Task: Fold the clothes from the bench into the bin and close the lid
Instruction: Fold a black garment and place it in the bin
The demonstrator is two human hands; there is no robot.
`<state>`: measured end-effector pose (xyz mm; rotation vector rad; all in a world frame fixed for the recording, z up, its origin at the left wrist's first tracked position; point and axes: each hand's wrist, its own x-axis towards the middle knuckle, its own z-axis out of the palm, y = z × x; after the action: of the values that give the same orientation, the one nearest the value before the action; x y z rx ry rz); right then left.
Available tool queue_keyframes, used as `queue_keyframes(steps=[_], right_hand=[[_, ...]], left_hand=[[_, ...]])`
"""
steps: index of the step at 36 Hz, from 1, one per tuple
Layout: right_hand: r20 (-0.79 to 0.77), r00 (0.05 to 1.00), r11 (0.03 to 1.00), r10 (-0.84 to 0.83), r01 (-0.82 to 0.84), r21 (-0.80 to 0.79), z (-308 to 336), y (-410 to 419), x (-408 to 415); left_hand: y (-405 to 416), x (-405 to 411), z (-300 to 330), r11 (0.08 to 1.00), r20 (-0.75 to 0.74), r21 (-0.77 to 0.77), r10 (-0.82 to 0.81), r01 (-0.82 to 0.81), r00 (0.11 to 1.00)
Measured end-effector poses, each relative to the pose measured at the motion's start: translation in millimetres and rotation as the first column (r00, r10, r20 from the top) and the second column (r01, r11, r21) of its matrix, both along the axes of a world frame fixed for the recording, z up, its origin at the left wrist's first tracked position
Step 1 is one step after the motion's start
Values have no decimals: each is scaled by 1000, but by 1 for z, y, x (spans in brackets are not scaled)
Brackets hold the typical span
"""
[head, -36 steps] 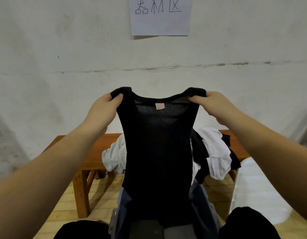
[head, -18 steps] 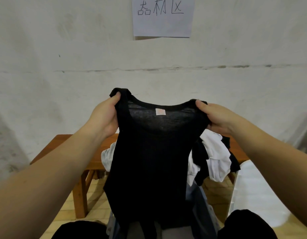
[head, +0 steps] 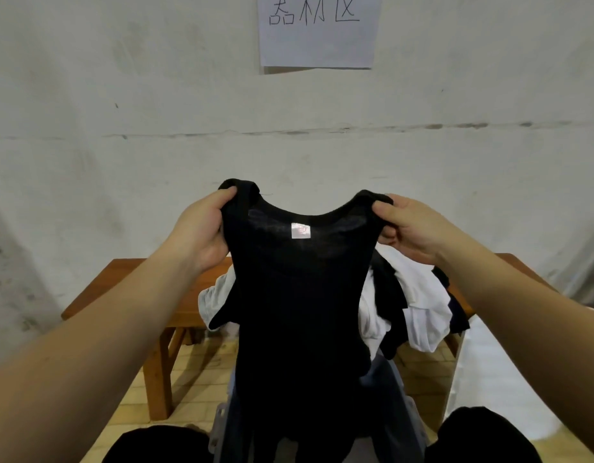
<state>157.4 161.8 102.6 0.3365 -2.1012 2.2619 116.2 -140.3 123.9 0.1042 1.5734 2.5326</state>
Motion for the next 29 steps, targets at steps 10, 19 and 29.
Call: queue_keyframes(steps=[10, 19, 29], right_hand=[[-235, 942, 840, -241, 324, 436, 34, -34, 15], [-292, 936, 821, -194, 318, 474, 52, -79, 5], [-89, 982, 969, -169, 182, 170, -7, -85, -11]], left_hand=[[0, 0, -1, 986, -286, -167, -76, 29, 955], [24, 16, -2, 910, -378, -384, -310, 157, 872], [34, 14, 0, 919, -378, -366, -287, 143, 880]])
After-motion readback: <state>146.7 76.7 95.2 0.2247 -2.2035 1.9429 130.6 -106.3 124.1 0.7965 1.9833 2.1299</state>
